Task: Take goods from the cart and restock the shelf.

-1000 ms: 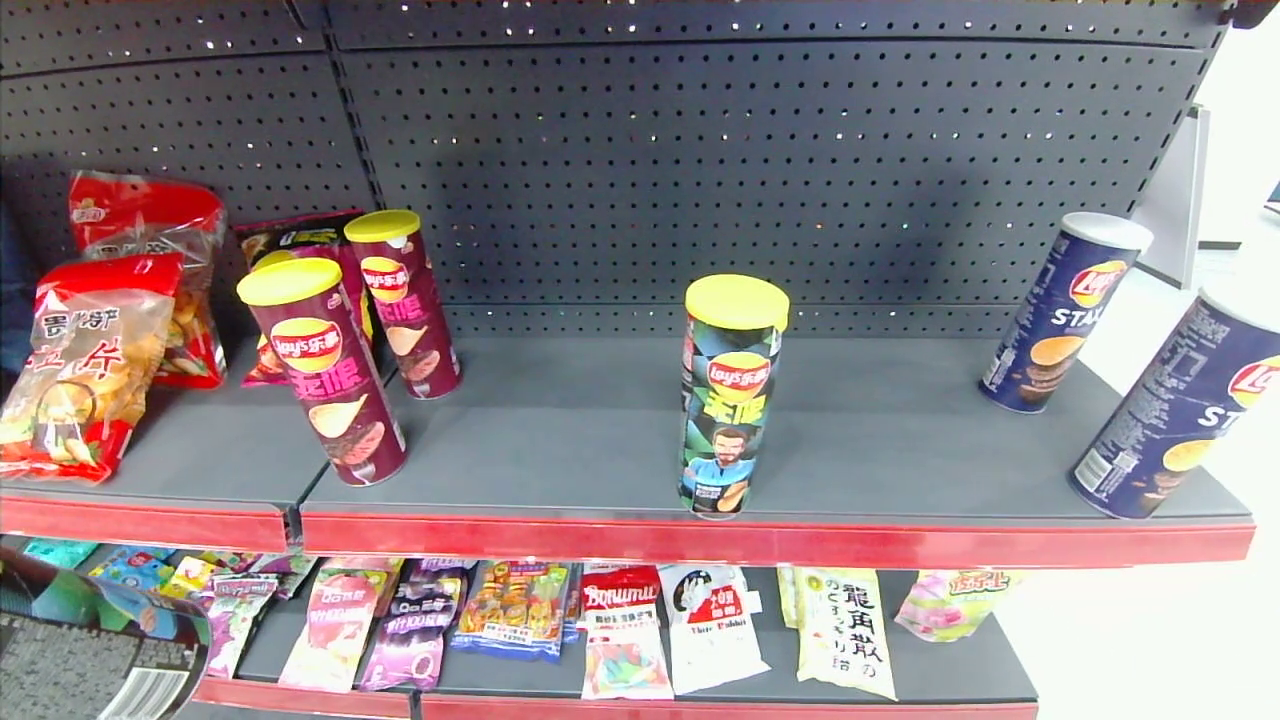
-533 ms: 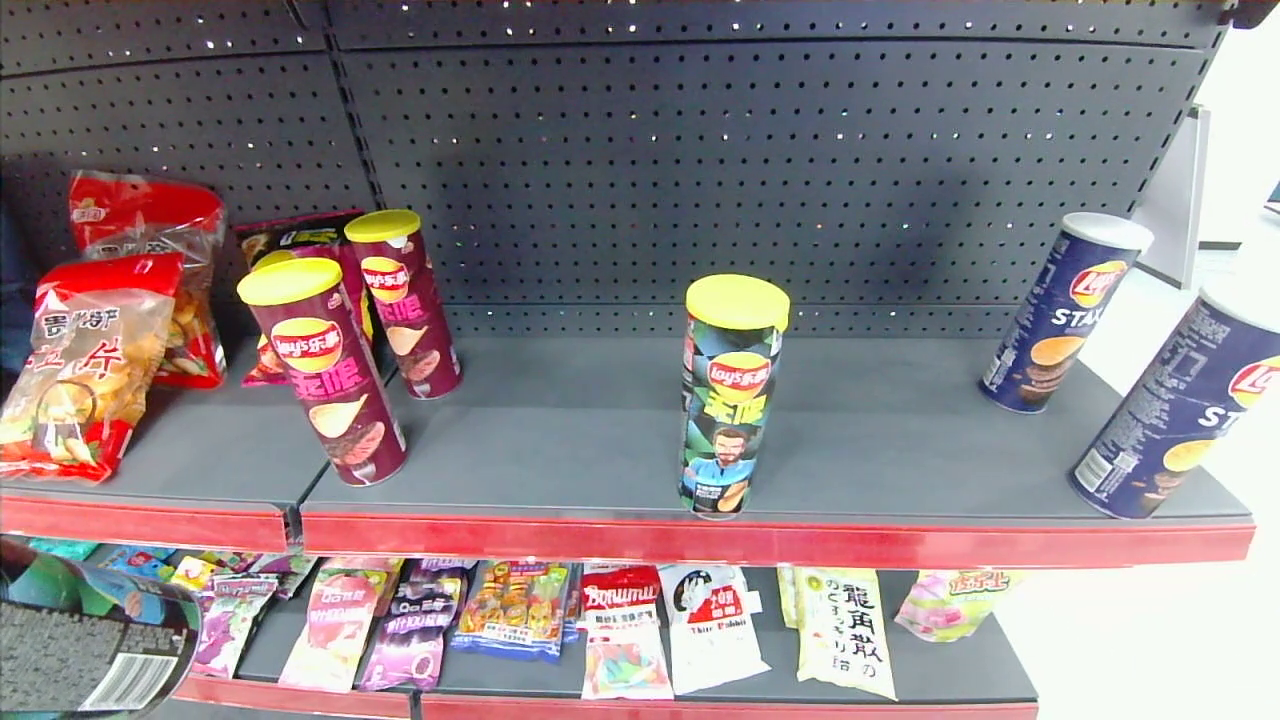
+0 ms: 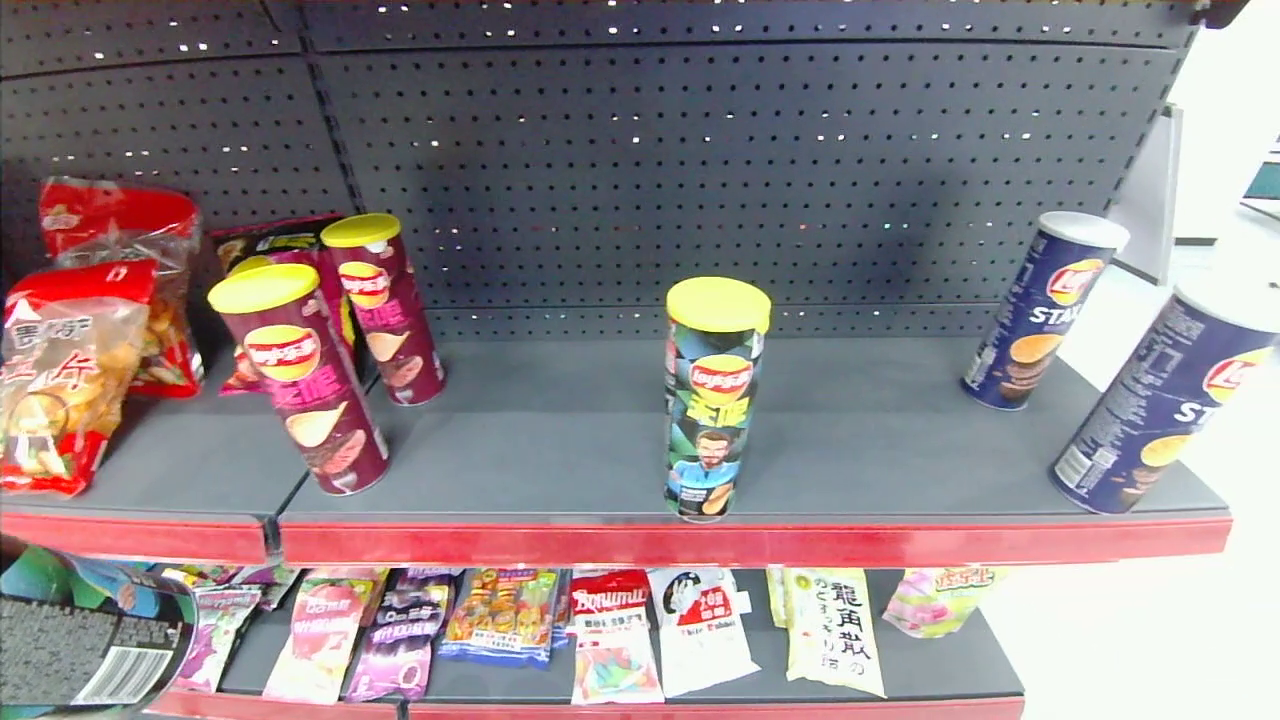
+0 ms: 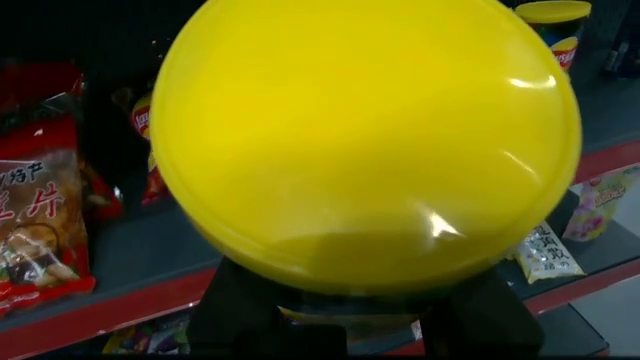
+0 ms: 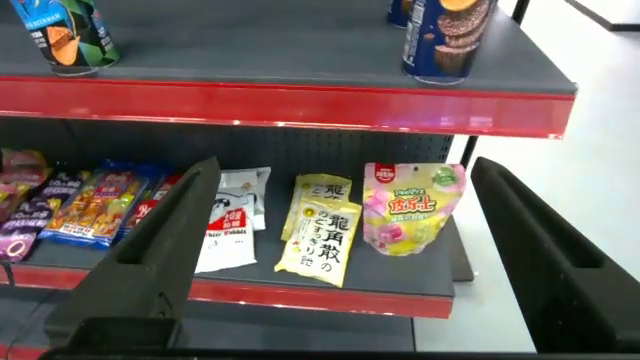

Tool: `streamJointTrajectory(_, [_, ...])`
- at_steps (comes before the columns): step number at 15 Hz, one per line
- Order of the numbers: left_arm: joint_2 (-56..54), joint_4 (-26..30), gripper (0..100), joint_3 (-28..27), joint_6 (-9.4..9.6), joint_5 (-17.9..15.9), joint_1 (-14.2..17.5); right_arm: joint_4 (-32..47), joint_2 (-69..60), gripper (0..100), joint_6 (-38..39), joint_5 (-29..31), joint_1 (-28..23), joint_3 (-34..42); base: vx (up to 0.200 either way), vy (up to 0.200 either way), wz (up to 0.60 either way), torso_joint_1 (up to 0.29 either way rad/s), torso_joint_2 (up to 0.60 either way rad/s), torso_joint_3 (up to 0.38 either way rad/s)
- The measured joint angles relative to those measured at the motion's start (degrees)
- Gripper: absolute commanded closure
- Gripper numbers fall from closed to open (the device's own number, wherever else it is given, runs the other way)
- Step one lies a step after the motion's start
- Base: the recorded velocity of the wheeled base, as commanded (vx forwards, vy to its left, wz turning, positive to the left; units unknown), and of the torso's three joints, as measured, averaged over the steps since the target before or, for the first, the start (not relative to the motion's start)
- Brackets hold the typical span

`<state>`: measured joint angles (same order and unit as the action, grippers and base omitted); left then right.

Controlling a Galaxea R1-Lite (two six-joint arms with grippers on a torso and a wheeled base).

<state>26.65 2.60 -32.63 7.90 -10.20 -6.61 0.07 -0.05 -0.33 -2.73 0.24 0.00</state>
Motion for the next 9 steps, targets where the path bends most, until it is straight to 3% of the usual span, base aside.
streamJointTrajectory(3, [0.2, 0.1, 100, 0.1, 0.00, -0.1, 0.0, 0.0, 0.0, 0, 0.0, 0.0, 0.0, 0.0, 0.000, 0.000, -0.60, 0.007, 0.00, -0.002])
streamJointTrajectory(9, [1.0, 0.0, 100, 0.1, 0.00, -0.2, 0.0, 0.0, 0.0, 0, 0.2, 0.0, 0.0, 0.0, 0.000, 0.000, 0.00, 0.000, 0.00, 0.000])
